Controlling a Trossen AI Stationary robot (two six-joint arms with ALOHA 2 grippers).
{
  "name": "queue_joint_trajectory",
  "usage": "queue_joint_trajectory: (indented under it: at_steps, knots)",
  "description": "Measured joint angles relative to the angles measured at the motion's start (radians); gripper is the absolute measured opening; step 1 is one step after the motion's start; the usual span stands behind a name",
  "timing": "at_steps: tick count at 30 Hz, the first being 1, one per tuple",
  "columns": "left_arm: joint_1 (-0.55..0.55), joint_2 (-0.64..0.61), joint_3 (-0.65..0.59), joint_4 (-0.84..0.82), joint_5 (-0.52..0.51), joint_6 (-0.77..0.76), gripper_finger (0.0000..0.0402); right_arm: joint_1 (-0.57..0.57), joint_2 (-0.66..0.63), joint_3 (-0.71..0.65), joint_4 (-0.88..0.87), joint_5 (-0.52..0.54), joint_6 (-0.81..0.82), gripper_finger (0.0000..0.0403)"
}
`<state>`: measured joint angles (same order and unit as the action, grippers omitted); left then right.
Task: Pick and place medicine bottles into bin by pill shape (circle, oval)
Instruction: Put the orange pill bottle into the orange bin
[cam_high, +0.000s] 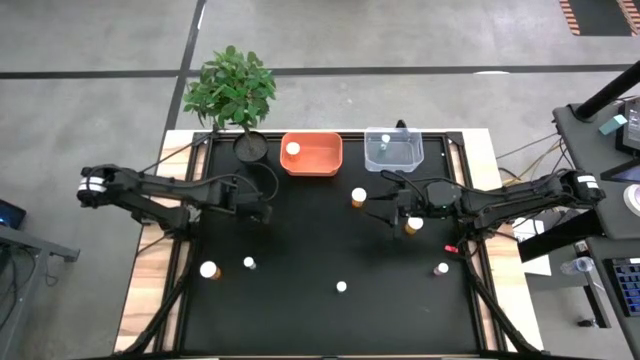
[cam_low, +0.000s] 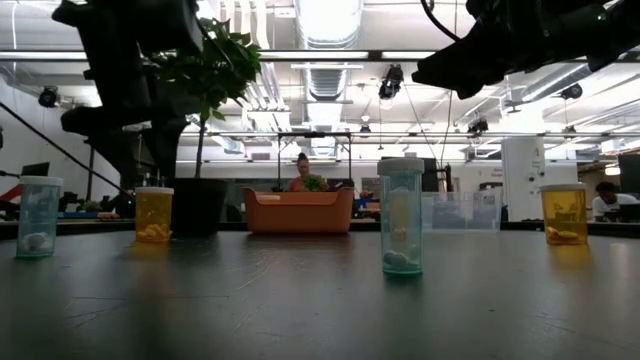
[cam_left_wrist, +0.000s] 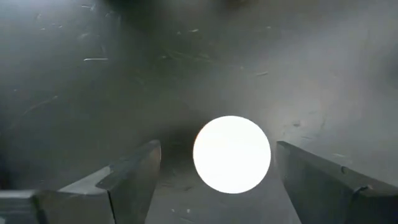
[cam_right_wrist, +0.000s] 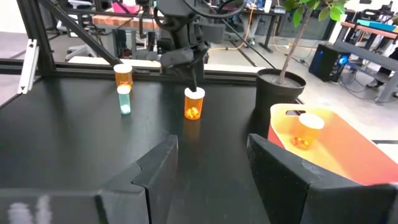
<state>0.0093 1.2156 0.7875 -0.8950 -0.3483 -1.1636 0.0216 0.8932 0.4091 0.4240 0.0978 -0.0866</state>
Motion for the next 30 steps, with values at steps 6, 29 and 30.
queue_joint_trajectory:
  at_steps: [6,29,30]
  knots:
    - [0.0,0.067,0.008,0.031,0.003,0.001,0.0297,0.0,0.0,0.0,0.0,0.0,0.0,0.0187]
    - [0.0,0.179,0.019,0.049,0.025,-0.004,0.0224,0.0,0.0,-0.002,-0.001,0.0,0.009,0.0187]
    - [0.0,0.179,0.021,0.048,0.025,-0.004,0.0213,0.0,0.0,-0.002,-0.003,0.0,0.008,0.0187]
